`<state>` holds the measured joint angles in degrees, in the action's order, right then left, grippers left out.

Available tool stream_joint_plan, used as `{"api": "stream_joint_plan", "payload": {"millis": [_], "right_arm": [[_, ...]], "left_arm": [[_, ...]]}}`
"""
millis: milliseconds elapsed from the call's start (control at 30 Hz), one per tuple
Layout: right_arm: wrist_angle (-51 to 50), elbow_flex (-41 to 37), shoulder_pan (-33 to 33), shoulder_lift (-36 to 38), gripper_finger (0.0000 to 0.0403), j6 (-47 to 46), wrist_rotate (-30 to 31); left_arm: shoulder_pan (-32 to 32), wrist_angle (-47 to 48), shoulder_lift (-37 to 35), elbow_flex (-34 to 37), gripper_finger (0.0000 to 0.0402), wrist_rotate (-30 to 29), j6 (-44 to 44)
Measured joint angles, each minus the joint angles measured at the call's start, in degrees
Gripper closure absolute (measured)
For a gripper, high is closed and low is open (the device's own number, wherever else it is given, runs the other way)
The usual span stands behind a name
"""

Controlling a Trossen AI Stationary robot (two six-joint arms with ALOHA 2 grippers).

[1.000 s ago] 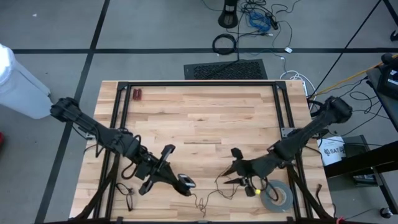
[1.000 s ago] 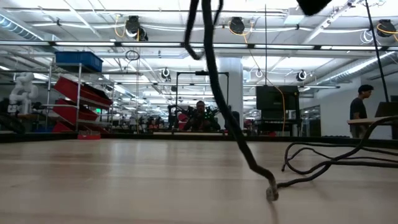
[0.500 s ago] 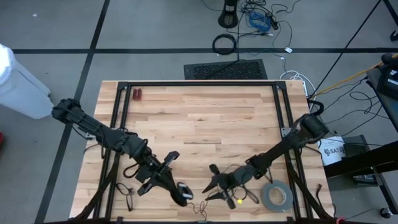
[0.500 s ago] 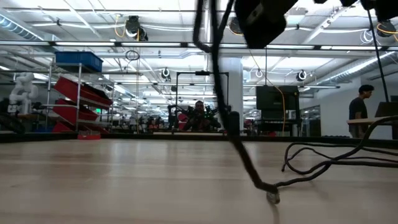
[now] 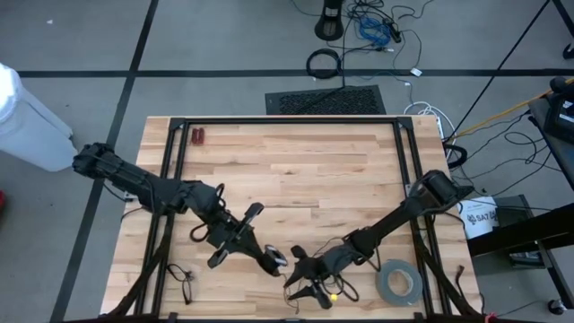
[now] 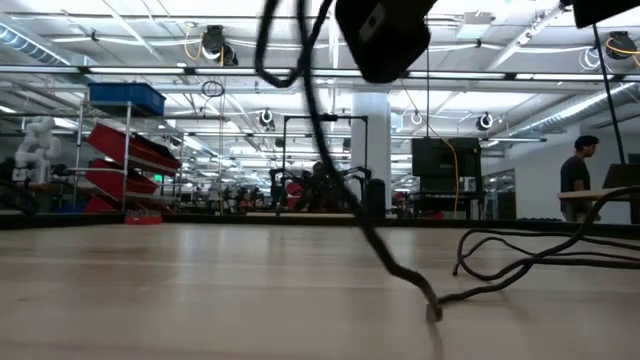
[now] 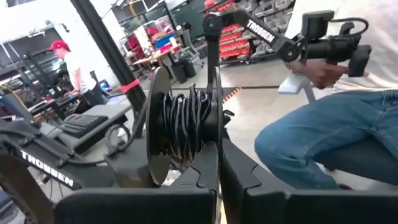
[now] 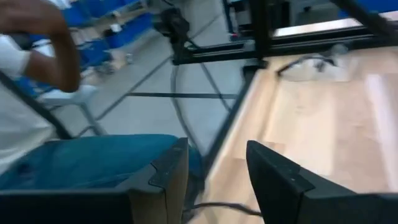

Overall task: Coil cords
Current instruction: Coil the black wire on the spool

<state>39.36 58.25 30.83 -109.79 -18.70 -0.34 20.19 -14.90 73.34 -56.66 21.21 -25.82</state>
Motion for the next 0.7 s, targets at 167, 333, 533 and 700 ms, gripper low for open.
{"api": "stream_joint_plan", "payload": {"millis": [167,333,533,700], "right_arm": [[0.1,1.1,-0.8,-1.9,0.0256,0.7,0.5],[0.6,1.1,-0.8,-1.7,0.0301,1.3,0.1],[1.3,1.1,-0.8,-1.6,0.0388,2.0,-2.6],[2.1,1.1,-0.5,-1.6,0.0363,1.8,-5.6]], "left_arm": [[0.1,0.0,0.0,0.0,0.0398,0.0,0.1],[0.1,0.2,0.0,0.0,0.0398,0.0,0.0],[0.1,0.3,0.0,0.0,0.0398,-0.1,0.0],[0.1,0.4,0.0,0.0,0.0398,-0.1,0.0]]}}
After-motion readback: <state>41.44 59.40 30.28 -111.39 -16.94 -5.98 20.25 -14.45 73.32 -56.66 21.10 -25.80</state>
